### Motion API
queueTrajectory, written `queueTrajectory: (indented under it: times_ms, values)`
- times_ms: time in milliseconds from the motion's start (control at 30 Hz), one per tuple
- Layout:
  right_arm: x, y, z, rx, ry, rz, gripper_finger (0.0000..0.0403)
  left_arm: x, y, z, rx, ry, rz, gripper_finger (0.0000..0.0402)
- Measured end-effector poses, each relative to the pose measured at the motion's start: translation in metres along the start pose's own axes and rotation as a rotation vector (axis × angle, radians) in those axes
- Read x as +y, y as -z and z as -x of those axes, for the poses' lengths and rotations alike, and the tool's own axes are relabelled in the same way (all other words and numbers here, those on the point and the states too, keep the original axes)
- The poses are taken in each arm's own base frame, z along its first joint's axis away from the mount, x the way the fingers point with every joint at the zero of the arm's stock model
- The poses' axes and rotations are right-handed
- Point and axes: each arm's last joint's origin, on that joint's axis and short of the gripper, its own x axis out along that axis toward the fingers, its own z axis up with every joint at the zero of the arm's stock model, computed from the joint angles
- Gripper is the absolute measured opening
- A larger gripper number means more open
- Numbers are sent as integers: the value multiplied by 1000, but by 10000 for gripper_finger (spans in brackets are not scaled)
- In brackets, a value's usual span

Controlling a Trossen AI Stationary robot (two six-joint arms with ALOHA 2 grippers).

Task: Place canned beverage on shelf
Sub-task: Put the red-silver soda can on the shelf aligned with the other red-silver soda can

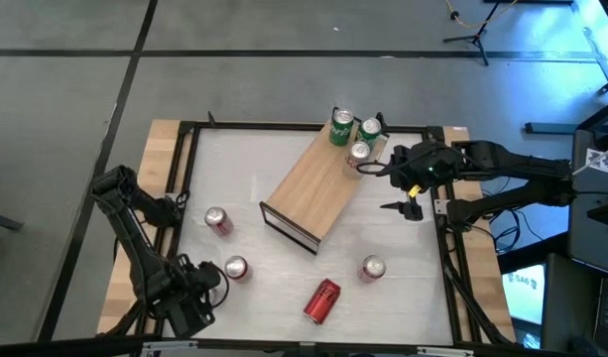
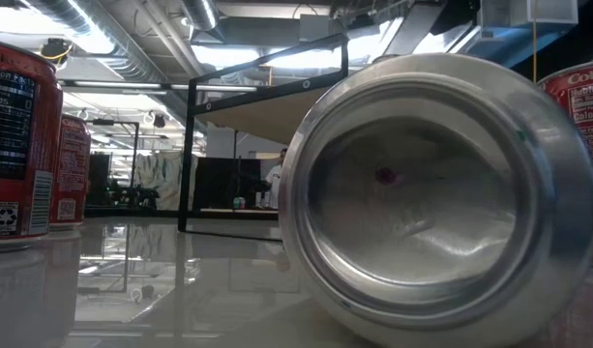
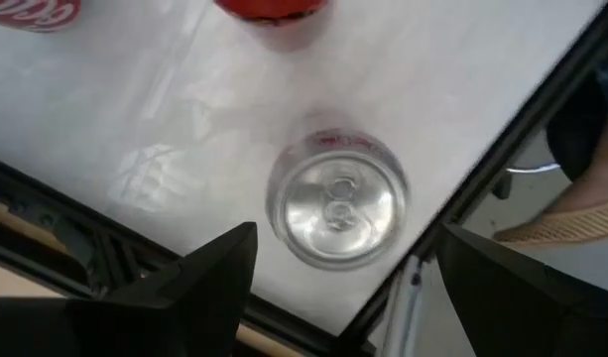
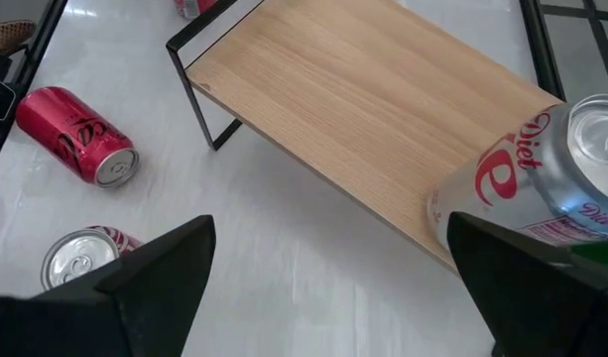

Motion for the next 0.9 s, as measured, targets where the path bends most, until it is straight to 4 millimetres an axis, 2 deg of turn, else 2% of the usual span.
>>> queueTrajectory:
  times_ms: [500, 900]
  values:
    - [0, 0, 0, 4, -1, 4, 397, 1, 2, -22, 19, 11, -1, 298]
    - [0, 1, 0, 12, -2, 4, 397, -5, -1, -14, 24, 53, 20, 298]
